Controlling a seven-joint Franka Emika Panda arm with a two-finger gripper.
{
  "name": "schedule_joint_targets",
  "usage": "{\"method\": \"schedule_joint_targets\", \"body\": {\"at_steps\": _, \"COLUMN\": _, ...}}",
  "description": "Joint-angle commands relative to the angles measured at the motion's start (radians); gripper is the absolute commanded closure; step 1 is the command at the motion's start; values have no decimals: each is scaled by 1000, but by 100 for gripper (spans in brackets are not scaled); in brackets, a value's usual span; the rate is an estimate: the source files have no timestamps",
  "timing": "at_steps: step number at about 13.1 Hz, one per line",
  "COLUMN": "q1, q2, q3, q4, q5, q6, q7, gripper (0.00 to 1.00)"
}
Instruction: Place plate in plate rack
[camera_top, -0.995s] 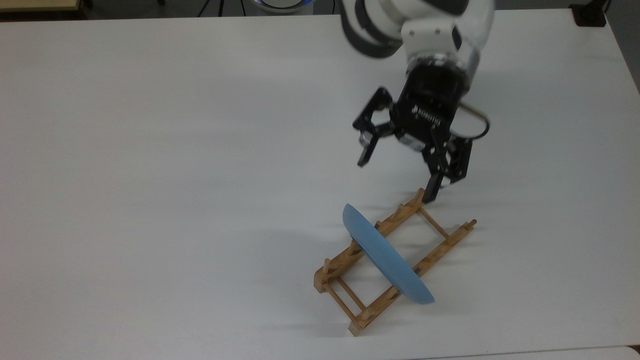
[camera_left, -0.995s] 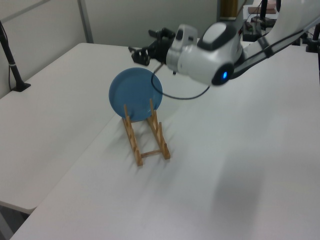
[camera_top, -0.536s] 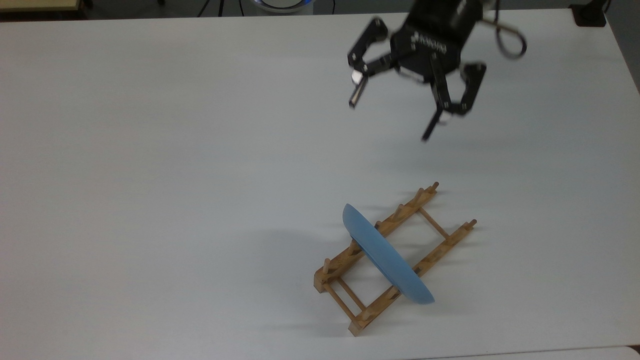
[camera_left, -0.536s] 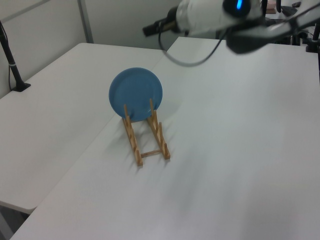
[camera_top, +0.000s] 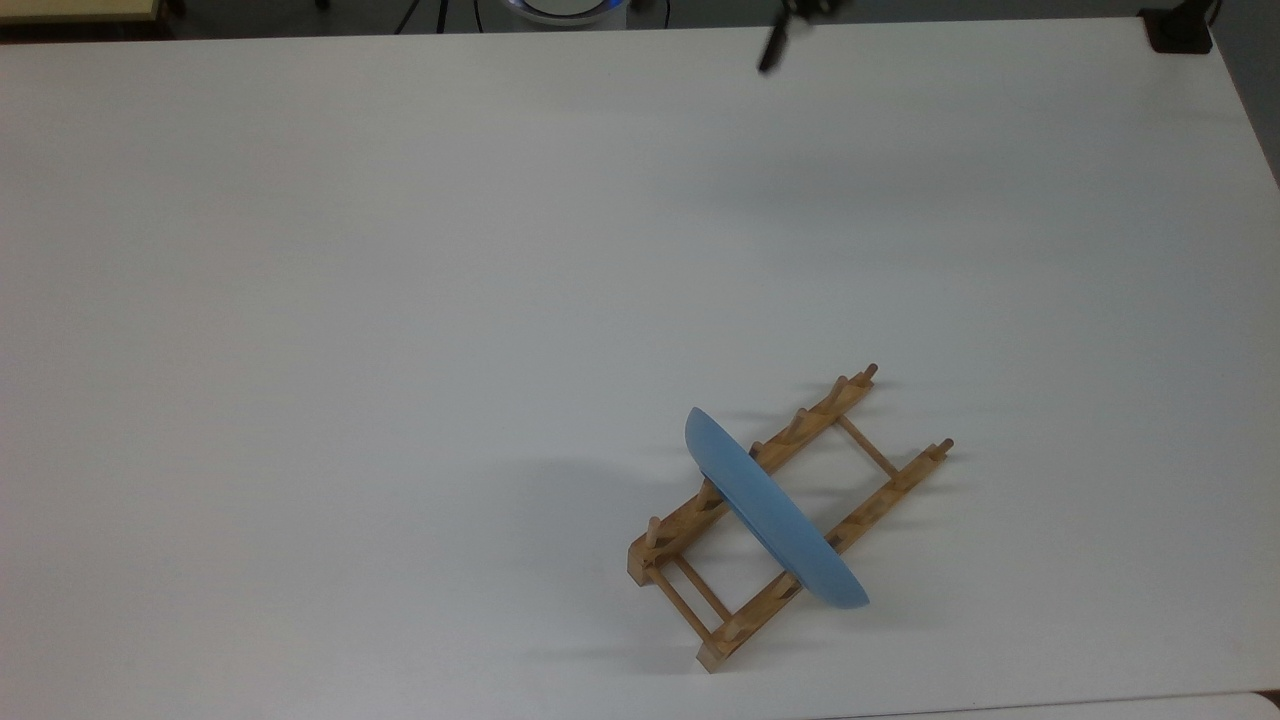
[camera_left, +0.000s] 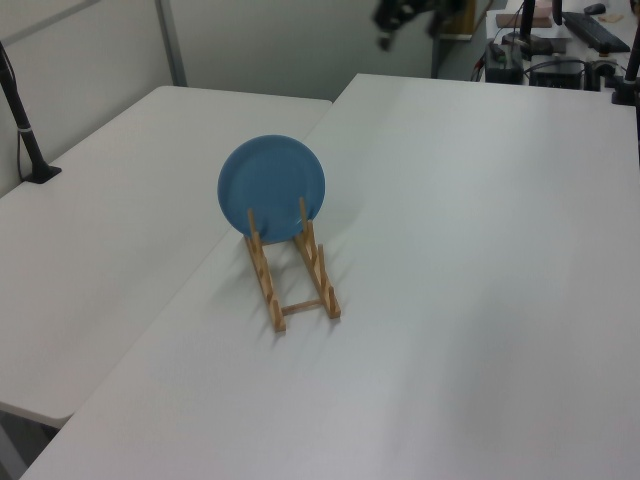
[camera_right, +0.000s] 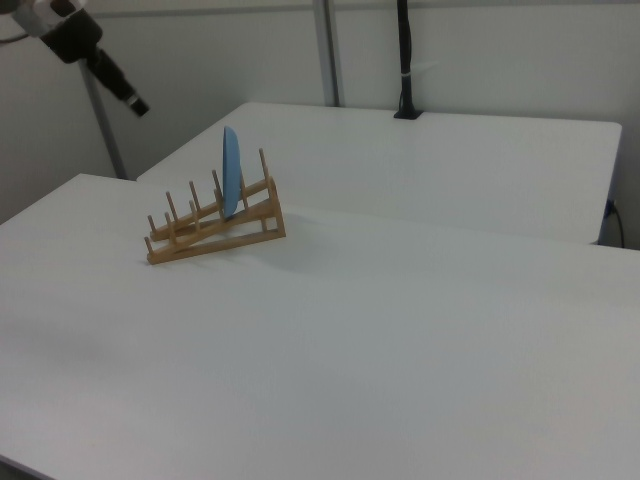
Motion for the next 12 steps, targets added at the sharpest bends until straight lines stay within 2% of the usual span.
{"method": "schedule_joint_targets", "body": {"at_steps": 1, "q1": -13, "q2": -120, "q3": -128, "q4": -35, "q5": 279, "q6": -228, "q7": -275, "gripper": 0}}
{"method": "schedule_joint_targets", "body": {"at_steps": 3, "q1": -13, "q2": -166, "q3": -206, "q4": -58, "q5": 351, "q6": -332, "q7": -401, "gripper": 0}}
{"method": "schedule_joint_targets", "body": {"at_steps": 7, "q1": -14, "q2": -189, "q3": -308, "q4": -112, "q5": 396, "q6": -371, "q7": -585, "gripper": 0}}
{"method": "schedule_joint_targets", "body": {"at_steps": 9, "q1": -22, "q2": -189, "q3": -322, "q4": -141, "q5": 420, "q6": -332, "q7": -707, "gripper": 0}}
{"method": "schedule_joint_targets", "body": {"at_steps": 12, "q1": -66, "q2": -188, "q3": -322, "q4": -195, "q5": 422, "q6": -165, "q7": -849, "gripper": 0}}
